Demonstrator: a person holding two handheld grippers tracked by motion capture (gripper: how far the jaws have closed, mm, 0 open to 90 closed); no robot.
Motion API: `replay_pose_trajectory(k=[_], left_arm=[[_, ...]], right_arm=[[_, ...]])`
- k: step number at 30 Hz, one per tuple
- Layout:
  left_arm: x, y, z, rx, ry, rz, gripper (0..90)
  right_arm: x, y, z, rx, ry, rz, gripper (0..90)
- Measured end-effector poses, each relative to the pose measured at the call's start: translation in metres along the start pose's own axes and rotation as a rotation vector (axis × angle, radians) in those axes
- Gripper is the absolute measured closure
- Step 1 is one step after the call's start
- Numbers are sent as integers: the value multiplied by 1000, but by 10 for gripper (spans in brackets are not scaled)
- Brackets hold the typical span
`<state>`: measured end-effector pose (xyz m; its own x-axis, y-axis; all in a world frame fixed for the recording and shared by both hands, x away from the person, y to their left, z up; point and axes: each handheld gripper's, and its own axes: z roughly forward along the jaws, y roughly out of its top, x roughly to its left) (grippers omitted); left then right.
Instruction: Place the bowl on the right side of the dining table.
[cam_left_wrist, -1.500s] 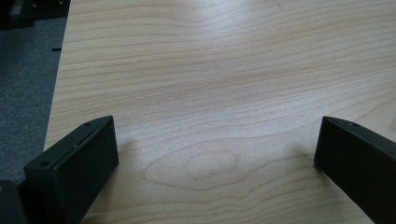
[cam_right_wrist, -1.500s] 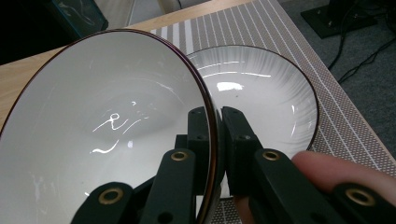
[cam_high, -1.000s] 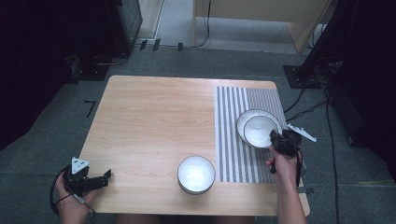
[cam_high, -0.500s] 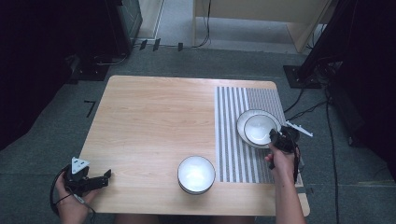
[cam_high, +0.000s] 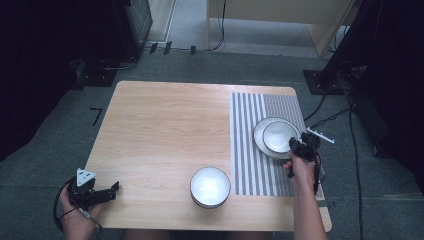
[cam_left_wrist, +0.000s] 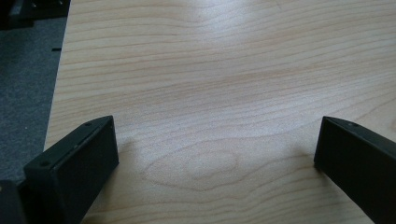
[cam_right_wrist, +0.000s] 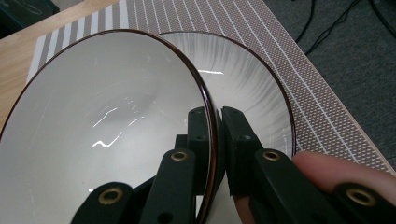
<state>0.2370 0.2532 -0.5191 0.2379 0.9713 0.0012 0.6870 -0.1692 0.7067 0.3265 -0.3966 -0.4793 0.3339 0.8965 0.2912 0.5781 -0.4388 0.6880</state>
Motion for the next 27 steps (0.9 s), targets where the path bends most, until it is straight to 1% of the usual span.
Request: replay_pose_trajectory(k=[4, 5, 8, 12, 15, 21, 23, 27], left_arm=[[0, 0, 0, 0, 0, 0, 0], [0, 0, 0, 0, 0, 0, 0], [0, 0, 0, 0, 0, 0, 0], [0, 0, 0, -1, 0, -1, 0], [0, 0, 0, -1, 0, -1, 0], [0, 0, 0, 0, 0, 0, 0], [0, 0, 0, 0, 0, 0, 0], [0, 0, 0, 0, 0, 0, 0]], right_arm=[[-2, 2, 3, 16, 12, 30, 837], [-3, 3, 4, 22, 15, 46, 836], [-4, 5, 6, 35, 21, 70, 827], [-6, 6, 8, 32, 30, 109, 811], [-7, 6, 9, 27, 39, 122, 802], [-6, 7, 11, 26, 20, 127, 809], [-6, 7, 12, 23, 18, 139, 808], [-5, 8, 14, 21, 15, 137, 805]])
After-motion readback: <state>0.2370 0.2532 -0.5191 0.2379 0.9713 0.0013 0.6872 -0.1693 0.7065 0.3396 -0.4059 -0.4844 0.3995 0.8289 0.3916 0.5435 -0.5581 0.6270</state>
